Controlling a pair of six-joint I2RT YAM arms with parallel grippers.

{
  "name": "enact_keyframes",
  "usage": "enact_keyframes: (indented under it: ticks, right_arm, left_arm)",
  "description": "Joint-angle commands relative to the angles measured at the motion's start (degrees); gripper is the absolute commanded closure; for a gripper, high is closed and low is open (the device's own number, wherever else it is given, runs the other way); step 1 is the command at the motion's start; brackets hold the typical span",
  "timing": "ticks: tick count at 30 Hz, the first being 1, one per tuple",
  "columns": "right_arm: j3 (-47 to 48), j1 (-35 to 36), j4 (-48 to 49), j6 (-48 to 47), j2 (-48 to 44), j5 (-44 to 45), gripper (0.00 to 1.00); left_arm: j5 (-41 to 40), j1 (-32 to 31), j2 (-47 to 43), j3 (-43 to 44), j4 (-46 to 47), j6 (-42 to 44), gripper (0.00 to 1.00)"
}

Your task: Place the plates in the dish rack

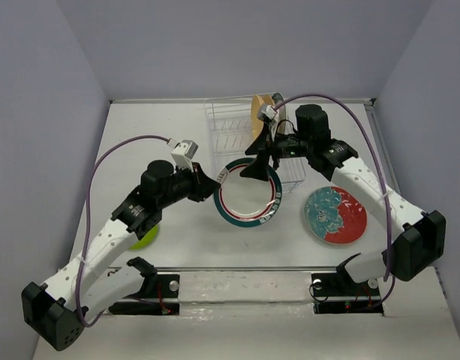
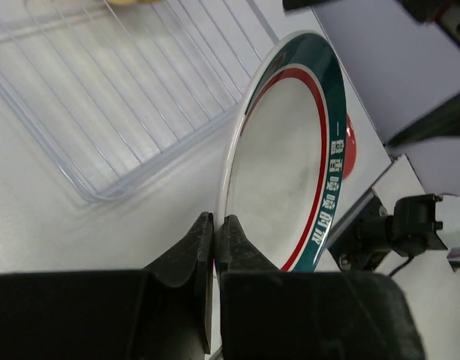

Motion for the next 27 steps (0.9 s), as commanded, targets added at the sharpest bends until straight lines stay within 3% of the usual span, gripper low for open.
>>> enact_keyframes:
  ticks: [1, 17, 19, 20, 23, 26, 27]
  right_arm:
    - [-0.7, 1.1, 0.0, -5.1, -0.7, -2.6, 0.02]
    - [2.1, 1.6, -0.6, -5.1, 6.8, -4.4, 0.07]
    - [2.1, 1.6, -0.4, -5.5, 7.1, -9.9, 0.23]
    - [2.1, 1.6, -0.3, -5.8, 7.2, -11.6, 0.52]
    - [2.5, 1.6, 0.3, -5.6, 7.6, -15.9, 0.93]
    - [2.3, 1.6, 6.5, -0.9, 6.6, -13.5, 0.93]
    - [2.7, 1.6, 9.9, 3.9, 6.4, -10.7, 0.93]
  left_arm:
    - [-0.4, 3.3, -0.9, 6.2, -4.4, 7.1, 0.95]
    - [1.0, 4.2, -3.5, 15.5, -9.4, 18.5, 0.95]
    - [-1.8, 4.3, -3.5, 15.8, -9.5, 18.8, 0.95]
    - [-2.5, 4.3, -3.6, 15.9, -9.4, 18.7, 0.95]
    - [-6.1, 4.2, -4.1, 15.9, -8.2, 17.4, 0.93]
    - [-15.0, 4.2, -4.2, 15.5, -8.0, 16.8, 0.52]
    - [-20.0, 4.3, -4.2, 15.0, -8.1, 16.7, 0.26]
